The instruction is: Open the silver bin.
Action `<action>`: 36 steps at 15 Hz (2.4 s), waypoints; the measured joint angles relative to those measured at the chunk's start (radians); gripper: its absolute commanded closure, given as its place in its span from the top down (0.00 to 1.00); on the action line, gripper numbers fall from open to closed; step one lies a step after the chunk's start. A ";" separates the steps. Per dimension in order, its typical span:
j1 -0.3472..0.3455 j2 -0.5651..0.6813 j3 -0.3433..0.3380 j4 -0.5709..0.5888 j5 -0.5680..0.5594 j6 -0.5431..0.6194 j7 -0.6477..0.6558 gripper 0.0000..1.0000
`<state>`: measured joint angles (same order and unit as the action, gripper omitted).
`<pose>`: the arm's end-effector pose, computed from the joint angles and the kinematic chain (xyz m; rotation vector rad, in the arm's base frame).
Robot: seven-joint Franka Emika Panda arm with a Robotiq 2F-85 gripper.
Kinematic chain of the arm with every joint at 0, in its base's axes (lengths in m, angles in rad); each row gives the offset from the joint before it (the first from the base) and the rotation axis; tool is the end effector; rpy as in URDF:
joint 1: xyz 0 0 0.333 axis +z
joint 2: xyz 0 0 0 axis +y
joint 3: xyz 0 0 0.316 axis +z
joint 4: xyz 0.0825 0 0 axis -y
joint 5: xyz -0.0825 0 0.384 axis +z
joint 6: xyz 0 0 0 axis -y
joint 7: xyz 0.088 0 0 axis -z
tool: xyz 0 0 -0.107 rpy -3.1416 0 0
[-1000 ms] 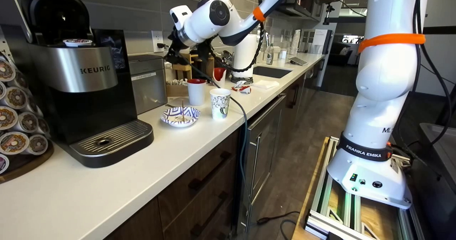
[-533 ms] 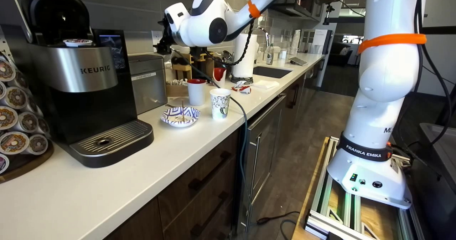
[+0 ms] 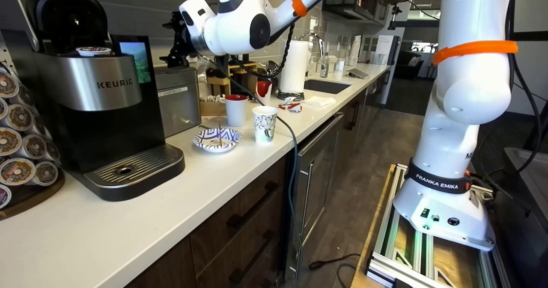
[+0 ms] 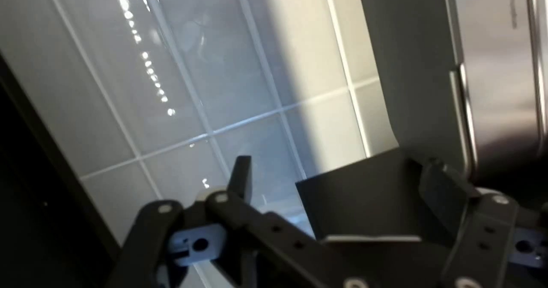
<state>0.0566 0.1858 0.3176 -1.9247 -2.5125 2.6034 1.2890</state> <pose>0.5751 0.2300 0.4232 1.4872 1.1659 1.4204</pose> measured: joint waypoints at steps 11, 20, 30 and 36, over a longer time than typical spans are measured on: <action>-0.053 -0.020 -0.077 -0.093 0.001 0.039 -0.349 1.00; -0.045 -0.013 -0.064 -0.074 0.001 0.039 -0.360 1.00; -0.039 0.056 -0.034 0.016 0.001 0.046 -0.420 1.00; -0.043 0.111 -0.036 0.081 0.001 0.085 -0.460 1.00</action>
<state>0.0133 0.2973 0.2819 -1.8437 -2.5116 2.6887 0.8288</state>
